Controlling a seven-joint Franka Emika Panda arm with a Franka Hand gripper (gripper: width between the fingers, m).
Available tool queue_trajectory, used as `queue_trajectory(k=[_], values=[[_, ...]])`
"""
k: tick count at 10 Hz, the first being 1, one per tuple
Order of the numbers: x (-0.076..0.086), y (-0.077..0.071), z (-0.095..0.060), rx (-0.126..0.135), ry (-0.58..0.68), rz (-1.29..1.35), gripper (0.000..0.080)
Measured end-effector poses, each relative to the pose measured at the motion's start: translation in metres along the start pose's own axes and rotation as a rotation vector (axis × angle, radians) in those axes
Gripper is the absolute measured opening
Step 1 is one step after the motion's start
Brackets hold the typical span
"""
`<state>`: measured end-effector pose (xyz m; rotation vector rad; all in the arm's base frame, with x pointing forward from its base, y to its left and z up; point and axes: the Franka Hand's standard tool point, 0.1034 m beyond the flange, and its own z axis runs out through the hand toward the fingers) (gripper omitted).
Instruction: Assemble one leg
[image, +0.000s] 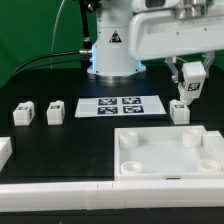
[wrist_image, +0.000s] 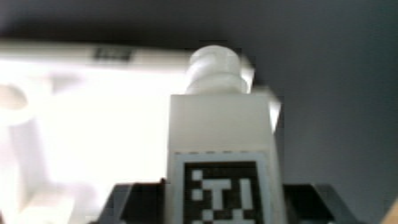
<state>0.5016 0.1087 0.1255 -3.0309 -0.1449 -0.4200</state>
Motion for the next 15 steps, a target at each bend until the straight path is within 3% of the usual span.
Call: queue_trajectory(k=[6, 8, 9, 10, 11, 12, 15], values=[[0.000, 0.001, 0.001, 0.001, 0.020, -0.004, 0.0291], [0.008, -0.001, 0.000, 0.010, 0.181, -0.008, 0.0291], [0.012, -0.004, 0.007, 0.018, 0.301, -0.027, 0.0291], [0.003, 0.001, 0.028, 0.010, 0.262, -0.053, 0.0291], [0.012, 0.007, 0.031, 0.003, 0.213, -0.061, 0.0291], [0.024, 0.006, 0.028, 0.004, 0.240, -0.068, 0.0291], [0.040, 0.004, 0.034, 0.005, 0.249, -0.087, 0.0291]])
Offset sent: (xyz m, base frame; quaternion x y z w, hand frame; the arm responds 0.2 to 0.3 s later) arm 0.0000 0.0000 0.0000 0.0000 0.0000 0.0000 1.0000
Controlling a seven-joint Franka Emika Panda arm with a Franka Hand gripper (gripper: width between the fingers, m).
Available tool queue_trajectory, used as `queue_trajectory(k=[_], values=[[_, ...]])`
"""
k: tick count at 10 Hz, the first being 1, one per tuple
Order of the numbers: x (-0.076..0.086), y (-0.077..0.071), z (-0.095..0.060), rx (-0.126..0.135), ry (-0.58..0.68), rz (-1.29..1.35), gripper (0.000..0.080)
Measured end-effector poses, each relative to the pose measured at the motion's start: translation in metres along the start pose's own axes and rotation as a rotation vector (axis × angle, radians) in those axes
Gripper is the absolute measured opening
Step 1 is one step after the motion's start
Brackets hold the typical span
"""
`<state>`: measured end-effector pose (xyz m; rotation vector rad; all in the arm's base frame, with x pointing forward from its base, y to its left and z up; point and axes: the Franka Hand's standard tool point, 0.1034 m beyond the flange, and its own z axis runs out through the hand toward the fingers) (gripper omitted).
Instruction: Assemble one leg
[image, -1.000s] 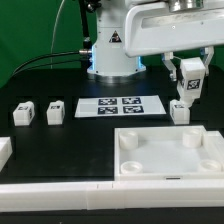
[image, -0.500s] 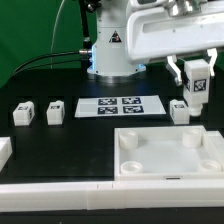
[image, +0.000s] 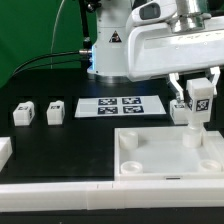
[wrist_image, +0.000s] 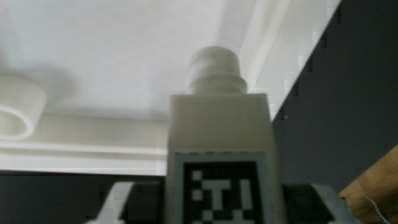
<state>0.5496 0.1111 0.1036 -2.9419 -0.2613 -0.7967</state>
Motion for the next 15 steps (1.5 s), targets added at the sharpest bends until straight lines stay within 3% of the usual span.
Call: queue_trajectory(k=[3, 8, 11, 15], values=[[0.015, -0.002, 0.003, 0.003, 0.013, -0.025, 0.0291], [0.008, -0.001, 0.009, 0.001, 0.031, -0.050, 0.0291], [0.029, 0.000, 0.023, 0.005, 0.029, -0.088, 0.0291], [0.037, -0.003, 0.034, 0.010, 0.033, -0.089, 0.0291]])
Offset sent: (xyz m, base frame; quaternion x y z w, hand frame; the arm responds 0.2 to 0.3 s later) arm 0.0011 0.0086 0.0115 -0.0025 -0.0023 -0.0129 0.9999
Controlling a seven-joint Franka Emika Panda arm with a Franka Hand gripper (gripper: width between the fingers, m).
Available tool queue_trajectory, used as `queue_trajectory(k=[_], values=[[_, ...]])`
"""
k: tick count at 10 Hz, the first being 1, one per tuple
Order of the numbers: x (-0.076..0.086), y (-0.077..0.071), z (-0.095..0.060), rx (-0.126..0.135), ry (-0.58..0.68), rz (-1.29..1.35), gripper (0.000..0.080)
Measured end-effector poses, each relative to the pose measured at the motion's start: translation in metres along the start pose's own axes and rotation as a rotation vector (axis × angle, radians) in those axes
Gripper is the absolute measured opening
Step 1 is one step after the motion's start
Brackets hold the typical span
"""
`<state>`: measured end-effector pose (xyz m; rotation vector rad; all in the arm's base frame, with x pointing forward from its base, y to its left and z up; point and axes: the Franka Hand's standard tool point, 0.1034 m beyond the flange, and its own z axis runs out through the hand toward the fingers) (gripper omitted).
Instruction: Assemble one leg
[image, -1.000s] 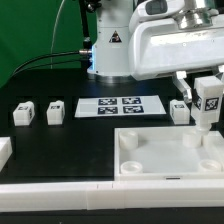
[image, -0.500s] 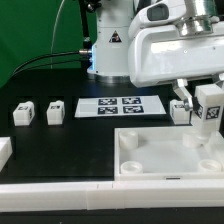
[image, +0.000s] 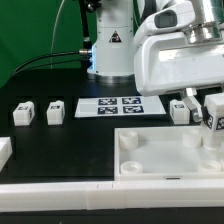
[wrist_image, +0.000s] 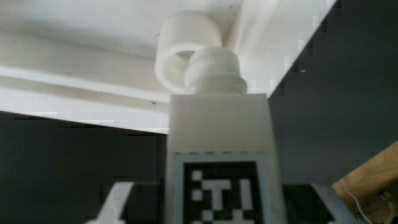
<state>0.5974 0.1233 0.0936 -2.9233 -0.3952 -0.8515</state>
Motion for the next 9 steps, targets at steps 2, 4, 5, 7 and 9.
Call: queue_trajectory(k=[2, 4, 5, 7, 9], values=[[-0.0009, 0.0030, 0.0059, -0.002, -0.003, -0.008, 0.0291], [0.0000, 0.0077, 0.0108, -0.005, -0.003, -0.013, 0.0291], [-0.0004, 0.0084, 0.0107, -0.005, -0.004, -0.012, 0.0291], [-0.0005, 0.0083, 0.0108, -0.005, -0.004, -0.012, 0.0291], [-0.0008, 0.0086, 0.0111, -0.006, -0.003, -0.013, 0.0291]])
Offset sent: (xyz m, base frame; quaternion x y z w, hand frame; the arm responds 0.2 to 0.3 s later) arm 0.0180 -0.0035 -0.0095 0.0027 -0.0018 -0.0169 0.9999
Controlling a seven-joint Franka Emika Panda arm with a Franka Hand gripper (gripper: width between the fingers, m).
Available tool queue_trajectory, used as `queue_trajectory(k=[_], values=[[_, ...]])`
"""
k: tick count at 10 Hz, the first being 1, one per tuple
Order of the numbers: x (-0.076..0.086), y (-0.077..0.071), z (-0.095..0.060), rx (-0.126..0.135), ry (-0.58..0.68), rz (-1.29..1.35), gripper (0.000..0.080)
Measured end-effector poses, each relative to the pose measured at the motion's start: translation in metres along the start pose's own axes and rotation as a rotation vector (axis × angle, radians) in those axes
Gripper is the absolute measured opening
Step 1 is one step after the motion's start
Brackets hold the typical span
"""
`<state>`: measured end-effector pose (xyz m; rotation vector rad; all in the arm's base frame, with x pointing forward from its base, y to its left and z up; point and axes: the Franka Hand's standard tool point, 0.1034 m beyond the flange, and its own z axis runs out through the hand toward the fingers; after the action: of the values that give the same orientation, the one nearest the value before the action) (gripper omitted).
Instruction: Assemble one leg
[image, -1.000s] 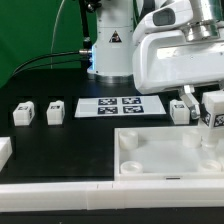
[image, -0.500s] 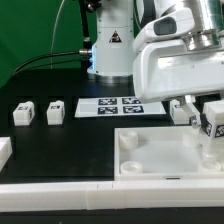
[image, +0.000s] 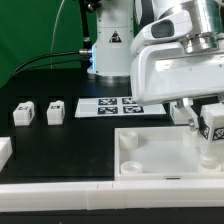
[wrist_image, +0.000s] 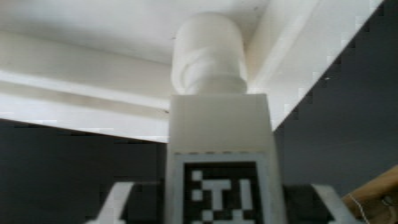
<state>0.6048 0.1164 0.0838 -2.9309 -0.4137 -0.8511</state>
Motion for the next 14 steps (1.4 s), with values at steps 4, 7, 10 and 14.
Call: queue_trajectory(k=[4, 7, 10, 14], values=[[-0.003, -0.001, 0.007, -0.003, 0.028, -0.006, 0.0291], [-0.010, -0.001, 0.012, -0.002, 0.015, -0.005, 0.0291], [-0.012, 0.001, 0.014, -0.005, 0.024, -0.006, 0.0291], [-0.010, -0.003, 0.013, -0.001, 0.009, -0.001, 0.0291]])
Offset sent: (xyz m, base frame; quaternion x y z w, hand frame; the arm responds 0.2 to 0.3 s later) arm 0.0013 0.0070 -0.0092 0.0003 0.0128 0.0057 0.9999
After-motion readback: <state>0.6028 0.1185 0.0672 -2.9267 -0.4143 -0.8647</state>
